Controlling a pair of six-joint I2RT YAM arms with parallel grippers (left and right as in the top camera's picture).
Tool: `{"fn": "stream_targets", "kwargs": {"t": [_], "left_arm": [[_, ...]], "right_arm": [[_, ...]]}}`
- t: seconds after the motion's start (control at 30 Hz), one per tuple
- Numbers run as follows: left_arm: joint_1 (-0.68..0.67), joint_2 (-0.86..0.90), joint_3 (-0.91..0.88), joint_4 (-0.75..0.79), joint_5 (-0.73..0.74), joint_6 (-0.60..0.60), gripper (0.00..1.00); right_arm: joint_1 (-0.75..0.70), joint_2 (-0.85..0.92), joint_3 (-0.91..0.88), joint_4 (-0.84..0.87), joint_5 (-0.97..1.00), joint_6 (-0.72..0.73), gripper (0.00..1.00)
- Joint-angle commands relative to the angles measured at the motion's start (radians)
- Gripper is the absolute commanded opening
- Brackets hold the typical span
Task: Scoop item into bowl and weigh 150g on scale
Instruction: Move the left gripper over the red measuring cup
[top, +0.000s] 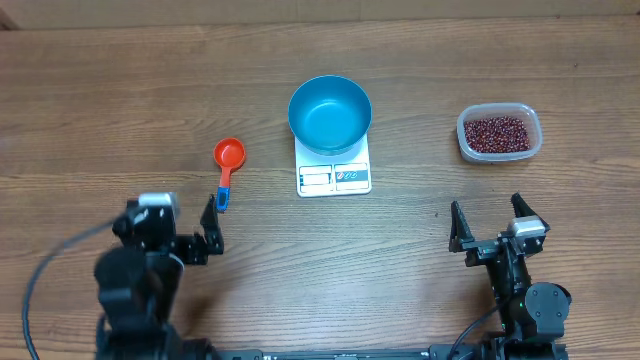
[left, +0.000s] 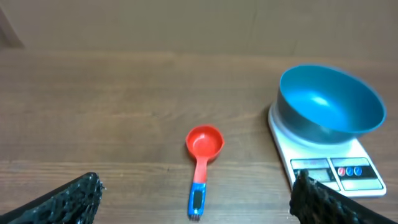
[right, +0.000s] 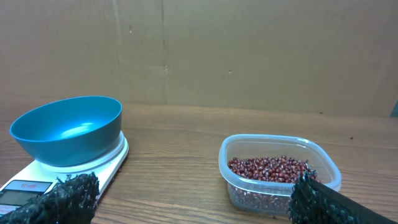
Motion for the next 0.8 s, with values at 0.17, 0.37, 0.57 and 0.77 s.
{"fn": "stream_targets", "kwargs": {"t": [0.17, 0.37, 0.57, 0.77], "left_arm": [[0.009, 0.373, 0.360, -0.200, -0.010, 0.066, 0.99], [0.008, 0.636, 0.592, -0.346, -0.010, 0.081, 1.00], [0.009, 0.875, 0.787, -0.463, -0.015, 0.089, 1.00], [0.008, 1.072, 0.907, -0.508, -0.017, 0.096, 1.00]], "right_arm": [[0.008, -0.009, -0.010, 0.003, 0.003, 0.004, 1.00], [0.008, -0.009, -0.010, 0.002, 0.003, 0.004, 1.00], [0.008, -0.009, -0.010, 0.003, 0.003, 0.004, 1.00], [0.008, -0.009, -0.010, 0.002, 0.003, 0.004, 1.00]]}}
